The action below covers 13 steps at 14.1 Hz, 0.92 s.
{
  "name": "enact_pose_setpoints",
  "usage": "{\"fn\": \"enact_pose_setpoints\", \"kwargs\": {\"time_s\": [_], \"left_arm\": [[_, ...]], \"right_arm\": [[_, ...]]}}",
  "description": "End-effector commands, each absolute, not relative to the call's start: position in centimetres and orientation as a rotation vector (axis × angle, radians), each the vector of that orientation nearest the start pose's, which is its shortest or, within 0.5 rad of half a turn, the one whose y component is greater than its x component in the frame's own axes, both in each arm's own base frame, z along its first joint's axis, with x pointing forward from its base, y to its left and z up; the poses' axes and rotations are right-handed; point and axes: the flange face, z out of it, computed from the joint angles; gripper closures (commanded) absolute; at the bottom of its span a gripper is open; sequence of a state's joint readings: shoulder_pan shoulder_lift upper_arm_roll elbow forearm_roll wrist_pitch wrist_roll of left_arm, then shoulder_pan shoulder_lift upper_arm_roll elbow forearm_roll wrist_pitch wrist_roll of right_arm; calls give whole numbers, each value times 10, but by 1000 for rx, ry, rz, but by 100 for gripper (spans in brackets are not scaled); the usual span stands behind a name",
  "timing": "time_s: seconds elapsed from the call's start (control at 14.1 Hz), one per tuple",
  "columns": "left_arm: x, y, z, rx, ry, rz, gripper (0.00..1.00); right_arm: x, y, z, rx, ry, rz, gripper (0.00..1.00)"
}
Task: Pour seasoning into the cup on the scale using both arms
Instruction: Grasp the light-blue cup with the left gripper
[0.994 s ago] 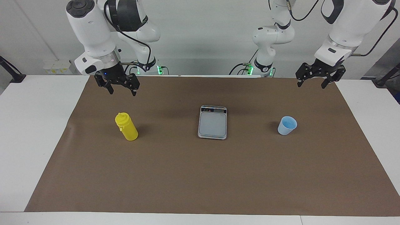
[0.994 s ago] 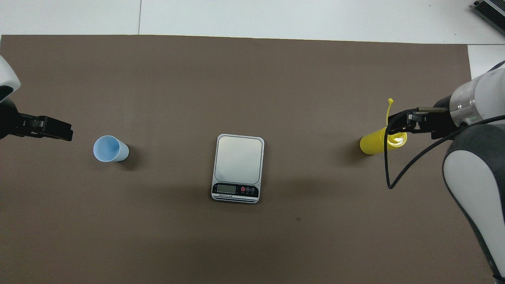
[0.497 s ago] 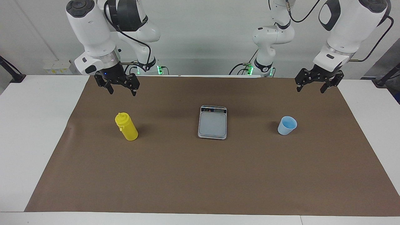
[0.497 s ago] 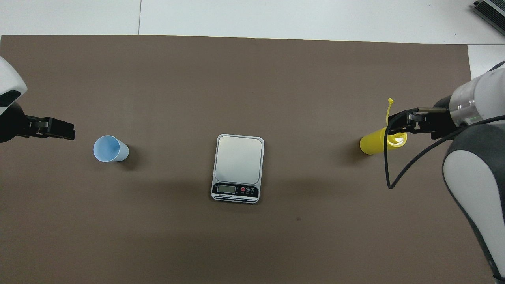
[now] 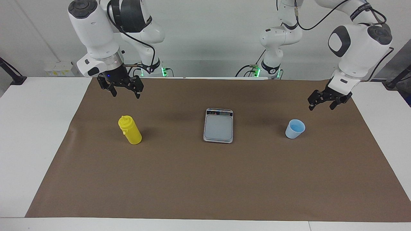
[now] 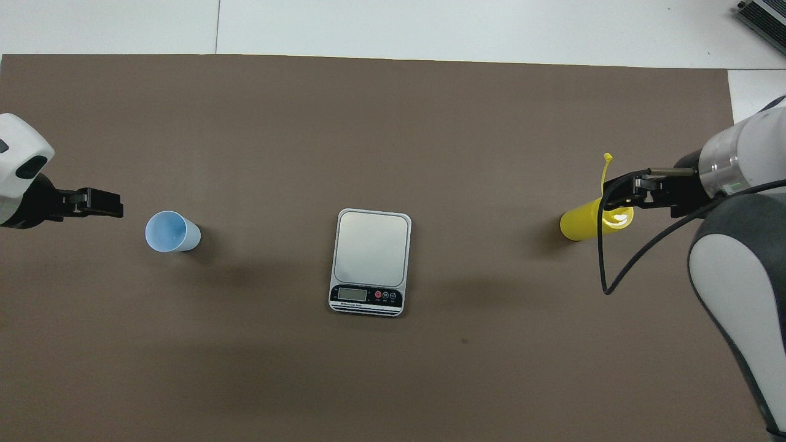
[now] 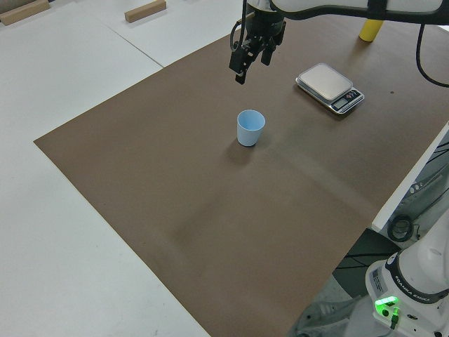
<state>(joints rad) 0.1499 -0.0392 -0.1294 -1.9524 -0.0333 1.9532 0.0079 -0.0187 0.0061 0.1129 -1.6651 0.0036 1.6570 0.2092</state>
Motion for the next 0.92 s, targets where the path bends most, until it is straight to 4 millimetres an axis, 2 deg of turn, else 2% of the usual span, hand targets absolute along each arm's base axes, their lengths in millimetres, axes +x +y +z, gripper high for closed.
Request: {"fn": "enact_pose_setpoints", "kwargs": {"time_s": [0.0, 0.14, 0.21, 0.64, 0.85], "left_arm": [[550, 22, 454, -3177, -164, -95, 0], [543, 23, 419, -3171, -230, -135, 0], [539, 23, 408, -3167, -259, -157, 0], [525, 7, 375, -3158, -386, -131, 0], [522, 3, 364, -3159, -386, -145, 0]], "right_arm": [[549, 50, 585, -3137, 181, 29, 0], [550, 50, 585, -3138, 148, 27, 0], [549, 50, 585, -3139, 148, 29, 0], [549, 50, 585, -3139, 148, 32, 0], [549, 50, 585, -3139, 148, 29, 0]]}}
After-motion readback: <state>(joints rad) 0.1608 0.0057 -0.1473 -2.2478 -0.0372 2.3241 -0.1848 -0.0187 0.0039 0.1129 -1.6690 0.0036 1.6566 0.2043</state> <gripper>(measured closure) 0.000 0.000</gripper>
